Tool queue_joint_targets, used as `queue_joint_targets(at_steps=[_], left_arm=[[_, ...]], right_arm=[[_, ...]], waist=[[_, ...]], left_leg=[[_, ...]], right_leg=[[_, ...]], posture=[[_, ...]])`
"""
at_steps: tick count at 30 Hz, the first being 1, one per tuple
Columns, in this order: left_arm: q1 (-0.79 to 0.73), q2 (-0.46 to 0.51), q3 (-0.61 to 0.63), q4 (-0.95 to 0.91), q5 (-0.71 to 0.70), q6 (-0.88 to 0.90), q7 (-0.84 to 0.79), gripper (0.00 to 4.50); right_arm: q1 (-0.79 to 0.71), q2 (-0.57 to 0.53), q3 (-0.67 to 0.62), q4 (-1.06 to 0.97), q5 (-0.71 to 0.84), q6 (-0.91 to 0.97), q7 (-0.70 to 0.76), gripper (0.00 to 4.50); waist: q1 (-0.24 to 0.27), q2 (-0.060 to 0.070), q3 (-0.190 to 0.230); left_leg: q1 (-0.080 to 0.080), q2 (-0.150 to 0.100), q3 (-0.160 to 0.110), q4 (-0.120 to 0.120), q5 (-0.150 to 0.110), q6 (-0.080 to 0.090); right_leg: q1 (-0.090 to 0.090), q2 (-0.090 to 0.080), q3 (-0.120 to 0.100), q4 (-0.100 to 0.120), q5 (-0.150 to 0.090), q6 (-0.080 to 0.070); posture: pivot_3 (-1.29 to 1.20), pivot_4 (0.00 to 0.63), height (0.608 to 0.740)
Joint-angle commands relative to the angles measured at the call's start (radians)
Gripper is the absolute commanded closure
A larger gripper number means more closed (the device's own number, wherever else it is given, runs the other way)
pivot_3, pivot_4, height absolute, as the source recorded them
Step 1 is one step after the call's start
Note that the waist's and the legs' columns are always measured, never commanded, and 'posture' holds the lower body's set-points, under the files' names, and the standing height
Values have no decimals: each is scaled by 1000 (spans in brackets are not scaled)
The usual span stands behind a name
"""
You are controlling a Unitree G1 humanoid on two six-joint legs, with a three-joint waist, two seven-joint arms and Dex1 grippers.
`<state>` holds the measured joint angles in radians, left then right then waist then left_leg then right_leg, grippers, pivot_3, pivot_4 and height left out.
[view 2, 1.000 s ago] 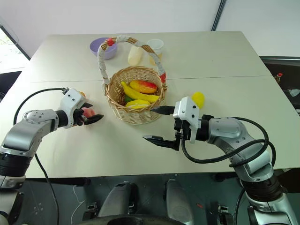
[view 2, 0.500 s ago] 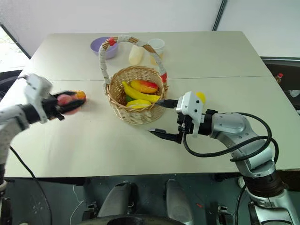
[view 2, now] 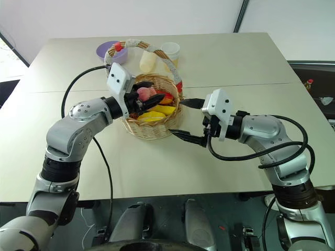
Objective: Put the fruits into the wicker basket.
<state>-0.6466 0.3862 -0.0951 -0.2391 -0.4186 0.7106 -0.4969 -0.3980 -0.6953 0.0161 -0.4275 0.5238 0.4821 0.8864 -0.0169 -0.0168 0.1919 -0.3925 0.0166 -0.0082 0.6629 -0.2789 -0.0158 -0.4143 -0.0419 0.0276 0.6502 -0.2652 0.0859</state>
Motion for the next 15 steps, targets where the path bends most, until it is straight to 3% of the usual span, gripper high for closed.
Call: queue_joint_targets(at_steps=[1, 3, 5, 9, 12, 15], left_arm=[[-13, 9, 65, -28, -24, -31, -21, 32], [-2, 18, 113, -54, -62, -34, -41, 32], [29, 45, 243, -100, -168, 5, -58, 32], [191, 184, 505, -157, -319, 87, -100, 32], [308, 271, 601, -150, -284, 90, -60, 32], [333, 307, 600, -62, -168, 103, 78, 32]], right_arm=[[7, 5, -27, -49, 9, -7, -19, 0], [12, 4, -29, -55, 10, -5, -25, 0], [15, 1, -31, -60, 11, -3, -30, 0], [5, 3, -25, -61, 14, -5, -28, 0], [-11, 8, -14, -52, 15, -9, -16, 0], [-35, 23, 7, -33, 12, -16, -1, 0]], waist=[[3, 0, 0], [2, 0, 0], [0, 0, 0], [-10, 0, 0], [-3, 1, 0], [15, 0, 1]], left_leg=[[0, 0, 0, 0, 0, -1], [0, 0, 0, 1, 0, -1], [0, 0, 1, 1, 0, -1], [1, 1, 1, 1, 0, -1], [1, 1, 1, 0, 1, -1], [1, 0, -1, 1, 1, -1]], right_leg=[[0, 0, 0, 0, 0, 0], [1, -1, 0, 0, 0, 0], [1, -2, 0, 0, 0, 0], [1, -2, 0, 0, 0, 0], [0, -2, 0, 0, 0, 0], [4, -5, -3, -1, 0, 0]], posture=[[0, 150, 740], [0, 150, 740], [0, 150, 740], [0, 150, 740], [0, 150, 740], [0, 150, 740]])
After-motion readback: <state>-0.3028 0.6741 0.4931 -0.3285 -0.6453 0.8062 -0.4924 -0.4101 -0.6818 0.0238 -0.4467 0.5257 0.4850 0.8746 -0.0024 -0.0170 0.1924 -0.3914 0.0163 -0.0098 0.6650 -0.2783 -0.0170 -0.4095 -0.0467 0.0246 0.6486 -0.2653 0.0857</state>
